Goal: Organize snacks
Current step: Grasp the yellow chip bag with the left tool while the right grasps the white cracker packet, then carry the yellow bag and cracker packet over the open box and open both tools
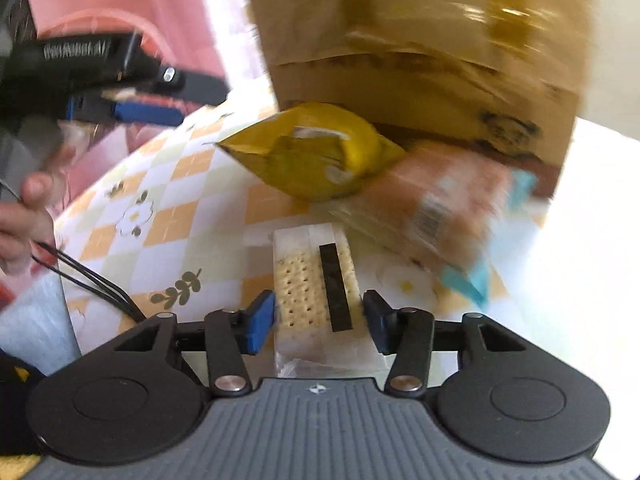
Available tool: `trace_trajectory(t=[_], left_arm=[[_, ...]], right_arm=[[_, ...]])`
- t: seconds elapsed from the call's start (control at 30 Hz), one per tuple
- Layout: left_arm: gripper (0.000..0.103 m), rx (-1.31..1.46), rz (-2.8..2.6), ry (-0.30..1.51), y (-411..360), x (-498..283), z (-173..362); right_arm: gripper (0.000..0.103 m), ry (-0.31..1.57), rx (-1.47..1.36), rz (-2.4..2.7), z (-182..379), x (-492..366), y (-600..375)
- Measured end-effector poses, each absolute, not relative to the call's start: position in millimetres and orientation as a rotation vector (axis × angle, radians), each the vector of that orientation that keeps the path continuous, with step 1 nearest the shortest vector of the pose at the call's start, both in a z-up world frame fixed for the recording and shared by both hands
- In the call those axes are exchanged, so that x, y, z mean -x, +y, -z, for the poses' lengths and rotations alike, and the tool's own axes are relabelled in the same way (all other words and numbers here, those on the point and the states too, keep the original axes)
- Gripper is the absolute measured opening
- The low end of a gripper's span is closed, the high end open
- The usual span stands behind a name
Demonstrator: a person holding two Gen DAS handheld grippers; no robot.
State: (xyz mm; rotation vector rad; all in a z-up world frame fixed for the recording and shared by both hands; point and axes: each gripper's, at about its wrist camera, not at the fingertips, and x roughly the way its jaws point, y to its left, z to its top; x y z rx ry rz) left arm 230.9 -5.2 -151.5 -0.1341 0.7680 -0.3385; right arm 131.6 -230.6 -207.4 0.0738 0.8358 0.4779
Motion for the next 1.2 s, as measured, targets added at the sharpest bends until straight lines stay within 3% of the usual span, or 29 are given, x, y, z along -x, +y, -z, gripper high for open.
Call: trace_trajectory(t=[0.47, 0.6, 0.77, 0.97, 1.2], left_arm=[[0.087, 0.108, 0.342, 0.908, -59.7, -304.9, 172.2], [0.097, 0.127, 0.390, 0.953, -61.0, -305.7, 186.4], [0.097, 0.140, 0.433, 1.007, -59.0, -295.8, 206.4], [0.073, 0.097, 0.434, 0.943, -51.4, -275.6, 208.8], [0.070, 0.018, 0.440, 0.844, -25.1, -233.6, 188.8]], right_arm=[[0.050, 0.822, -0.098, -0.314, 206.5, -112.9, -252.5], [0.050, 0.812, -0.113, -0.315, 206.7, -110.9, -255.4], [0.050, 0.808, -0.106, -0.311, 206.5, -109.9, -254.3], [0.051, 0.806, -0.110, -0.310, 206.6, -109.2, -254.7], [0.051, 0.824, -0.106, -0.314, 203.9, -114.2, -253.2]])
